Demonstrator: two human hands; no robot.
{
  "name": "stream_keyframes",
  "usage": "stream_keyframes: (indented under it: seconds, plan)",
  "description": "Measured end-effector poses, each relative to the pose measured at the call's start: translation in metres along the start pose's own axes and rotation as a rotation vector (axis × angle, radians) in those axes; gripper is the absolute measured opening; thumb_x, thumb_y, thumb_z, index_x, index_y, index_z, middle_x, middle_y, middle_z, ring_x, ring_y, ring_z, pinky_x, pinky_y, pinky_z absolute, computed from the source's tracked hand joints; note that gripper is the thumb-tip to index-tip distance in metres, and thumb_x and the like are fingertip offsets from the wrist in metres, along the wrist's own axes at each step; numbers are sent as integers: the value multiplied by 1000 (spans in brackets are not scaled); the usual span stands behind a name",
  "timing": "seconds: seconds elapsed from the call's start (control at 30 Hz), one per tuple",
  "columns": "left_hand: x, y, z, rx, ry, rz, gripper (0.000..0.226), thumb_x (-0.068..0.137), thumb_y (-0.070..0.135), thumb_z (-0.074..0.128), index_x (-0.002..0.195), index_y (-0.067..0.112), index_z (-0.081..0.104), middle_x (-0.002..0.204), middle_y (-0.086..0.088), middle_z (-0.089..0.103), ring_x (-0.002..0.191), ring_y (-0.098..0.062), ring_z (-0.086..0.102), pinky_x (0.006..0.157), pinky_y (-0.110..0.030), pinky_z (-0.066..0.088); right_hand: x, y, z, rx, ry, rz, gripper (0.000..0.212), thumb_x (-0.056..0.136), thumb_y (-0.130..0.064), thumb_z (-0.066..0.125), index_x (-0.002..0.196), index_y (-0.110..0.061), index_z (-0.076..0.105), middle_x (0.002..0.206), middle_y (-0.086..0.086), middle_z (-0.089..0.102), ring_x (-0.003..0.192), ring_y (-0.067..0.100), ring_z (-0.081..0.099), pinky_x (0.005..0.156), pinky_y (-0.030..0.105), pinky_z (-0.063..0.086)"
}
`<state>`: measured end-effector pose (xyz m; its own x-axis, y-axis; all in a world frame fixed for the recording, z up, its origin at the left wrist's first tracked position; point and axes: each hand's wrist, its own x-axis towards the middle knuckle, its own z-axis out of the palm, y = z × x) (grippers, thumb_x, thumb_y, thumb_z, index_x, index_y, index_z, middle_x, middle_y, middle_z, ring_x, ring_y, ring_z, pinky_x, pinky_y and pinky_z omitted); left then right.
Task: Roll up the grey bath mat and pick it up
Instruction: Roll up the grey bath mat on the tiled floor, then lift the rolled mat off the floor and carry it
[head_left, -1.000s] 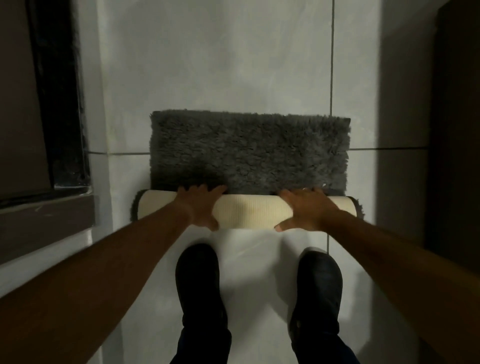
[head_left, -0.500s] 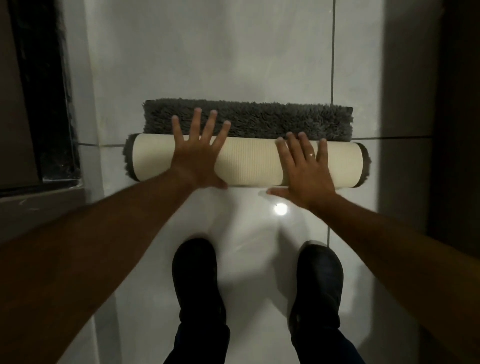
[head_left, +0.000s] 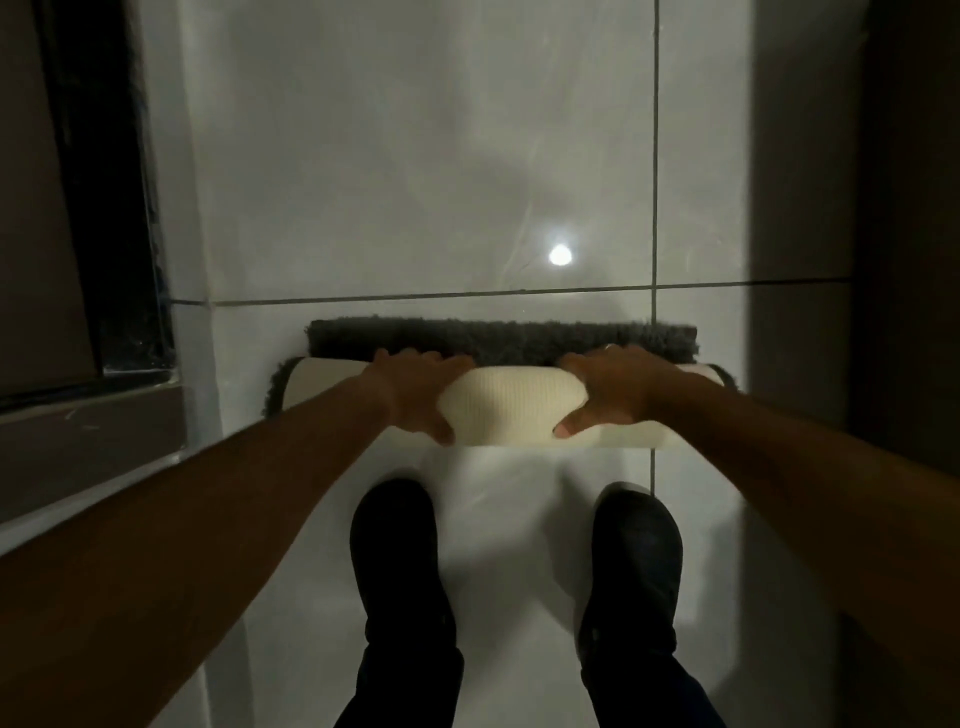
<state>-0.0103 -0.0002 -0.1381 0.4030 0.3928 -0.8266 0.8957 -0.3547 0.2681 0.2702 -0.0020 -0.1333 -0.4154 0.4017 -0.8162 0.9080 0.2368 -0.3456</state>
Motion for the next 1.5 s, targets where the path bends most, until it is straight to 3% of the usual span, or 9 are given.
stream_keyframes:
  seconds: [0.2,0.33,0.43,0.73,0.93,1.07,1.2,1.3,1.5]
  plan:
    - [21,-21,5,97,8,5,152,39,91,64,148,36,-25,164,-9,-22,148,-38,-21,111,-70,-11,7,8,3,-63,47,-69,104,61,-85,62,148,-32,39,163,5,20,145,35,22,116,61,18]
    - [36,-32,-19,52,-25,7,155,28,97,61,155,32,-3,163,-8,21,147,-35,19,115,-67,6,23,15,-18,-31,1,-106,119,56,-89,58,154,-31,25,167,7,6,150,36,10,119,62,11]
    - [31,-33,-27,20,-1,36,134,34,94,64,147,28,33,132,-3,49,116,-24,46,104,-50,33,32,0,-31,34,13,-111,134,53,-90,61,157,-24,9,166,7,15,150,33,16,121,58,16]
    - [-5,-12,3,20,166,78,89,56,81,68,126,28,52,122,3,64,103,-18,61,86,-36,42,46,-80,-5,-33,10,-132,120,56,-78,74,151,-22,26,143,9,52,127,32,50,106,49,42]
    - [-60,0,-8,53,679,36,94,74,75,60,146,16,44,151,-12,46,145,-34,31,114,-68,15,14,-71,-24,152,173,-108,89,67,-70,73,137,-21,48,125,6,62,110,27,57,93,45,49]
    - [-99,23,-65,-654,1133,-437,111,74,71,63,157,15,14,164,-18,11,151,-35,8,117,-58,7,-33,-57,-90,515,220,15,89,63,-61,83,135,-23,49,125,-1,60,108,21,57,88,40,50]
    - [-130,42,-170,-1932,730,-383,121,58,67,77,155,39,11,162,-3,26,144,-27,32,110,-53,37,-92,-47,-184,778,249,41,90,59,-55,88,132,-26,45,119,-7,59,99,12,58,73,26,48]
    - [-139,59,-257,-1953,498,-9,80,74,40,81,142,37,38,131,8,65,123,-21,58,80,-39,59,-126,-52,-259,761,261,-8,96,54,-55,90,132,-25,42,120,-6,59,101,13,60,80,30,53]
    - [-185,45,-444,-1769,731,205,79,68,29,86,136,27,46,116,4,74,104,-16,71,67,-28,60,-176,-69,-450,773,347,-198,114,53,-60,90,142,-26,26,127,-10,53,112,12,59,93,36,56]
